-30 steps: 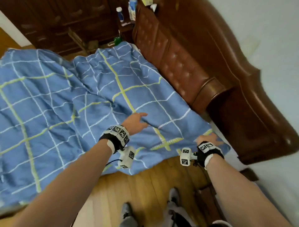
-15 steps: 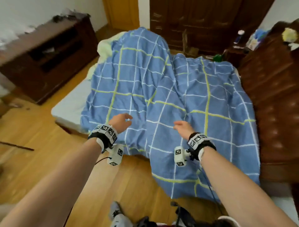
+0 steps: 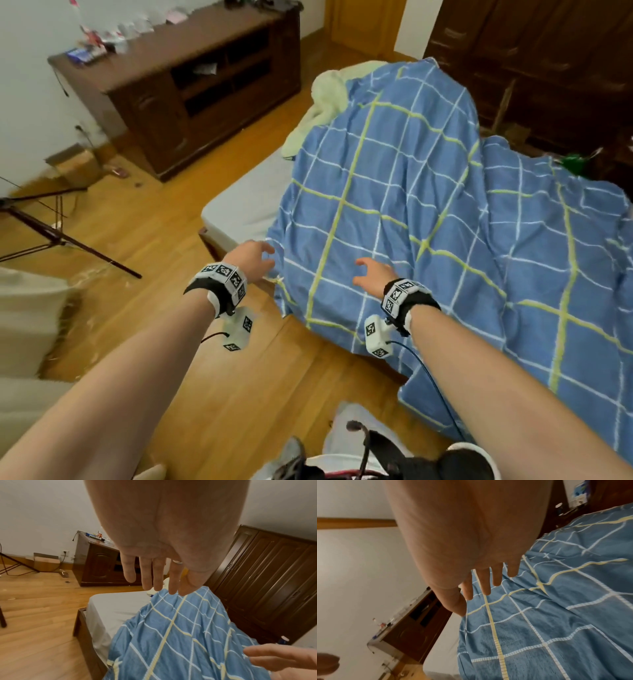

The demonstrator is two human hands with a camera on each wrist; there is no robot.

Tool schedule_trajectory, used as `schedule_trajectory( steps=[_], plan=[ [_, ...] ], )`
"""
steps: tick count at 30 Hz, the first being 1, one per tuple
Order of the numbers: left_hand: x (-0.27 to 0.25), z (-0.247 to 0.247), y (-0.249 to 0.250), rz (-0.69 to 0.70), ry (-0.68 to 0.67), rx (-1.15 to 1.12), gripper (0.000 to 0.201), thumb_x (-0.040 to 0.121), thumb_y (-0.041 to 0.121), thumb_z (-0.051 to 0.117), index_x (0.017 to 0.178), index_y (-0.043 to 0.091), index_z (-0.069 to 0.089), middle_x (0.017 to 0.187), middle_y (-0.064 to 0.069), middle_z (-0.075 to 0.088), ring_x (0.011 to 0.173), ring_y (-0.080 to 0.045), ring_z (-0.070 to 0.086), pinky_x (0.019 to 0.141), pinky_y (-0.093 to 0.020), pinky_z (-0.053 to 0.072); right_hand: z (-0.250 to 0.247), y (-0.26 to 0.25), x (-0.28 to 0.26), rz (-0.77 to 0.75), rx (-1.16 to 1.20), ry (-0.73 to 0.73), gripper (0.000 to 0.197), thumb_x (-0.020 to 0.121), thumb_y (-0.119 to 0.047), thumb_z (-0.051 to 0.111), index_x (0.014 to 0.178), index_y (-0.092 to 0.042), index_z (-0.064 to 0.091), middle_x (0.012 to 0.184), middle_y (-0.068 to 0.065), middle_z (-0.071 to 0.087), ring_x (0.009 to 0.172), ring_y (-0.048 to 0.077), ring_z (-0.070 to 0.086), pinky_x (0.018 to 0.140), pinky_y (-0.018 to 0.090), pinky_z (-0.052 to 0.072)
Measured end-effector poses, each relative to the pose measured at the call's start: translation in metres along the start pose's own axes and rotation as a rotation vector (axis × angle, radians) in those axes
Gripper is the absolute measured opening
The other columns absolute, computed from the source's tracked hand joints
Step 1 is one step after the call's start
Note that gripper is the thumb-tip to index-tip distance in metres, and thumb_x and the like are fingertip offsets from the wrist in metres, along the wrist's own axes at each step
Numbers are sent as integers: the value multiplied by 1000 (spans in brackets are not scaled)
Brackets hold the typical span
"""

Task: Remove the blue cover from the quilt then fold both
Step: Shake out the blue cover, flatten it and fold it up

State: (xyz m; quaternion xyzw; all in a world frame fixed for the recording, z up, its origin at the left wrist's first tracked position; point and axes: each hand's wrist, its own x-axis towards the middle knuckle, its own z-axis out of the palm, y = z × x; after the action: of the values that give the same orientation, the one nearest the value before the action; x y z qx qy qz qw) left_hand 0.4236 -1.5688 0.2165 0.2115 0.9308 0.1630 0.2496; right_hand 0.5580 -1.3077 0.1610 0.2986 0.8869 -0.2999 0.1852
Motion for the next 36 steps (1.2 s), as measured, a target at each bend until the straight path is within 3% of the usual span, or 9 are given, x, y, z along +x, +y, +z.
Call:
schedule_trajectory(
  steps=[3,9,12,16,23,26,28,32,36],
  plan=[
    [51,-11,-28,-35,-71,54,41,89,30,53,130,25,58,131,-8,57,116,-26,57,97,-37,48,8,-28,52,-2,-181,-11,63,86,-40,63,145,-31,43,143,5,52,134,32,44,111,45,37],
    [198,-17,-82,-145,-126,42,48,88,34,59,133,21,53,134,-9,53,117,-27,55,99,-37,46,44,-72,200,38,-212,-134,75,81,-48,65,148,-34,35,150,0,44,139,30,36,114,54,26],
    [284,-6,-111,-251,-162,-57,51,88,32,60,136,16,51,137,-13,53,121,-29,54,103,-38,43,71,-92,280,63,-105,-230,78,82,-42,68,150,-30,32,152,3,41,137,30,41,111,47,35],
    [385,38,-143,-308,-268,-91,54,92,33,57,140,10,47,140,-12,53,127,-28,51,105,-35,40,122,-108,367,67,71,-336,70,86,-31,68,148,-24,37,147,4,47,122,27,56,101,33,44],
    [524,138,-180,-275,-436,-156,51,92,37,60,129,4,53,127,-14,59,112,-31,57,86,-34,43,224,-124,487,91,76,-301,69,81,-28,73,143,-22,45,140,10,53,126,33,51,106,41,42],
    [566,169,-189,-280,-454,-171,57,81,54,66,112,8,56,98,-7,63,83,-24,60,67,-32,49,252,-120,509,166,6,-256,77,79,-33,75,147,-23,38,148,8,40,133,34,39,111,40,35],
    [583,180,-194,-281,-482,-159,49,82,49,69,103,8,55,87,-6,61,76,-24,60,56,-29,45,266,-117,507,226,46,-230,79,81,-30,75,149,-24,35,153,5,30,138,32,31,113,41,33],
    [604,169,-193,-189,-565,14,34,95,21,55,121,0,61,119,-17,64,110,-33,61,80,-33,47,270,-129,495,325,259,-166,75,80,-24,76,146,-21,41,151,6,36,138,29,37,113,38,33],
    [607,113,-180,-178,-818,-294,30,95,11,54,120,-4,59,120,-23,63,108,-37,63,87,-36,55,262,-178,480,524,403,-92,106,63,-58,81,149,-21,30,147,6,39,133,27,40,109,47,39]
  ],
)
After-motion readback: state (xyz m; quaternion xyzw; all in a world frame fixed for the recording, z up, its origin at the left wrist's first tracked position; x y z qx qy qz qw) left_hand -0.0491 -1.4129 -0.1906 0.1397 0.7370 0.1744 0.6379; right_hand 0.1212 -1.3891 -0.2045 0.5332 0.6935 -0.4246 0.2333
